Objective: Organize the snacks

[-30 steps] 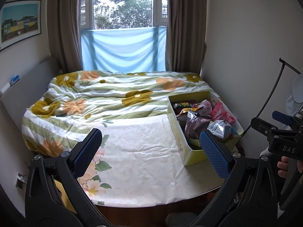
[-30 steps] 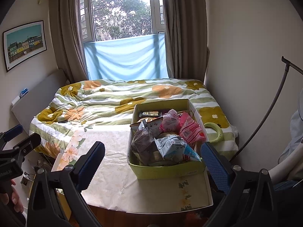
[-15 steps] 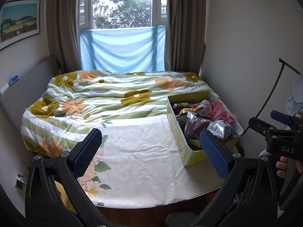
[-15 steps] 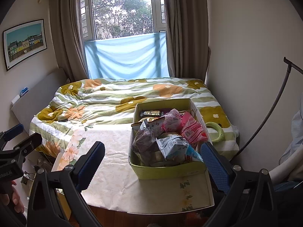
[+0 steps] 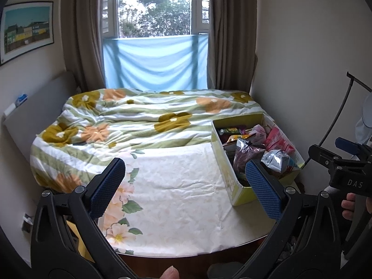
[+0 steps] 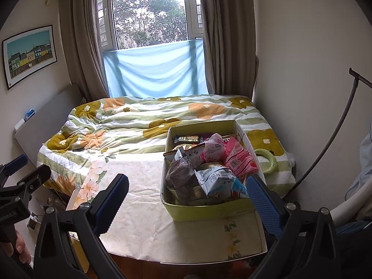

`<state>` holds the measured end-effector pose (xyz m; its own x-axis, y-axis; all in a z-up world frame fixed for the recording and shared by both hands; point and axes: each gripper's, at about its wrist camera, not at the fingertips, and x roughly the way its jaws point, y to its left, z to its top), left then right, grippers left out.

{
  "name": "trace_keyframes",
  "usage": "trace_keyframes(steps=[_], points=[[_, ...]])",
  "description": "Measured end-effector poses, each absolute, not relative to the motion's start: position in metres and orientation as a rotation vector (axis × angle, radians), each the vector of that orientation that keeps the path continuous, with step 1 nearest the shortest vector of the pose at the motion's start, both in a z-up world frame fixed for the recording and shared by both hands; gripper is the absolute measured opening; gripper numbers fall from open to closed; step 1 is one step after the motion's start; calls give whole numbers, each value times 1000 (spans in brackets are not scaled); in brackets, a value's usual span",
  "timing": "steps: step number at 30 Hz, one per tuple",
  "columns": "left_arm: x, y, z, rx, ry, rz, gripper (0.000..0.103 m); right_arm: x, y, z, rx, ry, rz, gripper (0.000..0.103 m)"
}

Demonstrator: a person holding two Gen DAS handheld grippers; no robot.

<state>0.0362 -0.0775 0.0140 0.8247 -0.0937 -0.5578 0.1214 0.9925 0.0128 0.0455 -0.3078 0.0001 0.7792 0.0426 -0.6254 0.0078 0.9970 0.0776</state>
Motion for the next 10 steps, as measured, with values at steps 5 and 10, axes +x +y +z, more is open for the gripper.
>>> trace_keyframes(steps=[5,10], points=[[33,-73,19,37,563,-120,102,46,-306,0,84,674,15,101],[30,-73,21,43,536,-120,102,47,-307,-2,95,679,4,101]])
